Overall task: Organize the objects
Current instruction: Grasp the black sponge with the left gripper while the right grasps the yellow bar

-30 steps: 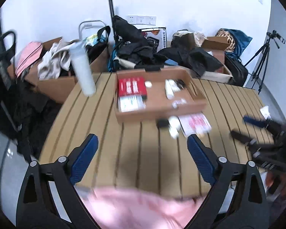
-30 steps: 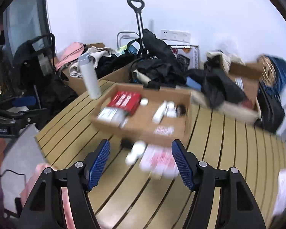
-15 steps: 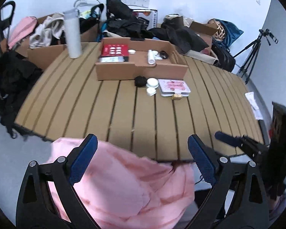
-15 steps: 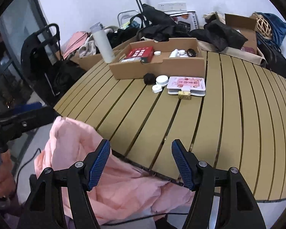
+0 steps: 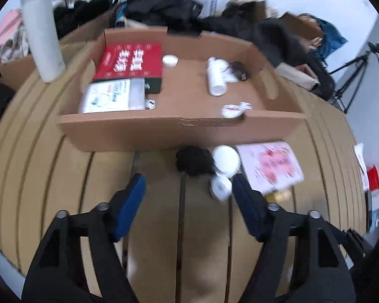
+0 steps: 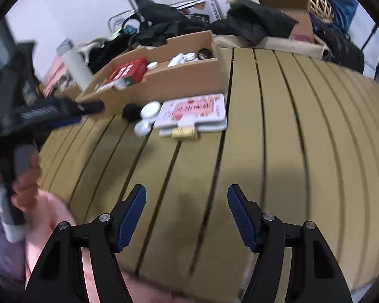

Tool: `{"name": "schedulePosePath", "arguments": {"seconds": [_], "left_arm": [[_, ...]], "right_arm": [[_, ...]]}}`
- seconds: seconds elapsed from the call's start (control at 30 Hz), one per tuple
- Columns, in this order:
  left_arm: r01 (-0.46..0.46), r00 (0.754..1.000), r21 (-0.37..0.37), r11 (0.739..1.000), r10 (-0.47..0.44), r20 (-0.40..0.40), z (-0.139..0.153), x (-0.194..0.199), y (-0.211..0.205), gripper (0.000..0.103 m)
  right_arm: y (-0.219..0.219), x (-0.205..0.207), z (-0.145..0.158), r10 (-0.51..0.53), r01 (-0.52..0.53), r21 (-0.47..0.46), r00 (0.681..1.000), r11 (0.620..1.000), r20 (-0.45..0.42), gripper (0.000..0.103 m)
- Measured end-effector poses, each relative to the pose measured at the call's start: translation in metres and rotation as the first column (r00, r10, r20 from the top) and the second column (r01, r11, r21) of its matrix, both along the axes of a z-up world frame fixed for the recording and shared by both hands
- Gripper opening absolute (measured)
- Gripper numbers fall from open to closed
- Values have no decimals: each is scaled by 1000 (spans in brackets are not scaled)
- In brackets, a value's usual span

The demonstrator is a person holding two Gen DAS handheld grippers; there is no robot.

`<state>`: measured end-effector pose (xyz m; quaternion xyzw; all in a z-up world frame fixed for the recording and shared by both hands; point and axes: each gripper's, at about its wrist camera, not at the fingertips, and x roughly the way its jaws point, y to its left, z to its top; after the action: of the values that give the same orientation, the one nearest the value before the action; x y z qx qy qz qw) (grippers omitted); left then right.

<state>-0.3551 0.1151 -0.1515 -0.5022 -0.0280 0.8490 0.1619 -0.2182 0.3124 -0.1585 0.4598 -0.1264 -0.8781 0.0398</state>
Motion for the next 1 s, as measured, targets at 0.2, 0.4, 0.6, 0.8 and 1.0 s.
{"name": "schedulePosePath", "arguments": {"seconds": [0.2,0.4,0.6,0.8,1.0], "left_arm": [[19,1000,-15,1000,-19,13,-24,-27,22,43],[16,999,40,999,-17,27,-31,-29,16,31],[2,999,27,1000,-3,49,-23,-18,8,31],[23,1000,80,997,-23,-6,34,62,-39,31],[10,993,69,998,-1,-122,93,171,-81,31]], "right_arm": [[-18,-57,-26,-29,29,37,1000,999,-7,67],[-20,-76,-32,-45,46,58,999,997,-18,35],[-20,-69,-30,-30,31,56,999,998,-14,35],[-24,-18,3,42,-37,84,997,996,-60,35],[-41,72,49,161,-139,163,979,977,-128,35]]}}
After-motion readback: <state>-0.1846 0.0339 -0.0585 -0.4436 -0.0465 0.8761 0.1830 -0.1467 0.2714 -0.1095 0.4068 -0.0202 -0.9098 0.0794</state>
